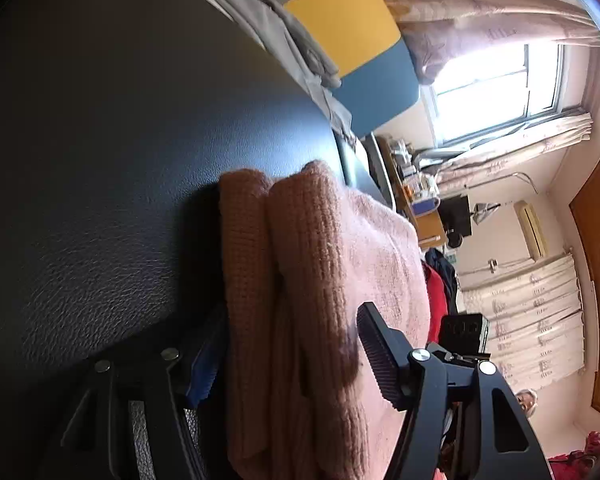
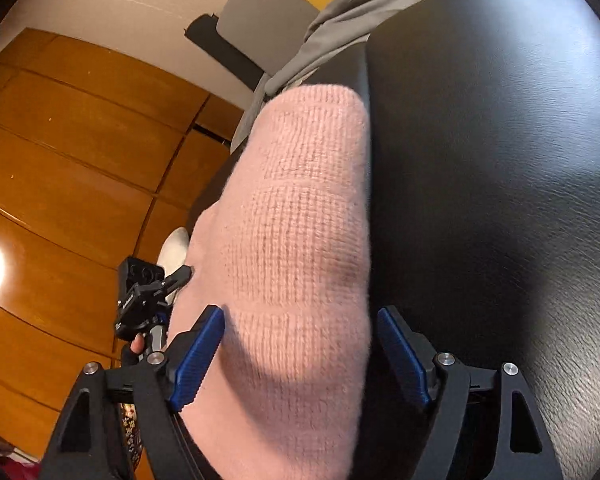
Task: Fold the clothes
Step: 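Grasp the folded sweater bundle from both sides with both grippers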
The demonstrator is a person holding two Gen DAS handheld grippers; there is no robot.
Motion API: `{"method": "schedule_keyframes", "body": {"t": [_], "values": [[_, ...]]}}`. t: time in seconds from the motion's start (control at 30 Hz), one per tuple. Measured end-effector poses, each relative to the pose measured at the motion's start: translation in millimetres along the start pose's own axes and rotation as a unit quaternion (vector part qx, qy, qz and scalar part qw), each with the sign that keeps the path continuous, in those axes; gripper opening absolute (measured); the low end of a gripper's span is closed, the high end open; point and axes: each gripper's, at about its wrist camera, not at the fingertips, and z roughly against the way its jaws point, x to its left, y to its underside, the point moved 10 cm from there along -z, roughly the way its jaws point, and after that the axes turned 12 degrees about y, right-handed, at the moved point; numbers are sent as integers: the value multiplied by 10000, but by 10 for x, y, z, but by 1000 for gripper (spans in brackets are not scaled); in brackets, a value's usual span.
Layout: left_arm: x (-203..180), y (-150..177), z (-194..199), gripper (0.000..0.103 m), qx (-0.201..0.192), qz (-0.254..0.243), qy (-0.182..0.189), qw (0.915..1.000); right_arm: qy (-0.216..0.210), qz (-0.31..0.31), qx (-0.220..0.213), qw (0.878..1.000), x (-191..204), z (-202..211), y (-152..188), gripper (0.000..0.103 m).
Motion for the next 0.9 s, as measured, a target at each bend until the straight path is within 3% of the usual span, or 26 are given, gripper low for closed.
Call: {"method": "schedule_keyframes", "body": {"t": [0.33,0.5,0.63,0.77,0.9], "values": [[-5,-75,-87,64,92,100,-42,9999,-3,192,137,9997,139,-55,113,85],[-52,-13,-119,63,203,-337,-133,9991,-182,96,128,9997,155,-32,144,82],[-50,-5,-98,62,239,-374,-74,9990,-361,45,137,9992,205,-49,154,82],[-25,4,-91,56,674,-647,-176,9955,-285,33,312,9991,220,-66,183,80],[-31,7,-88,56,644,-626,-251,9956,-268,-108,399,9988,186,-37,207,78]]}}
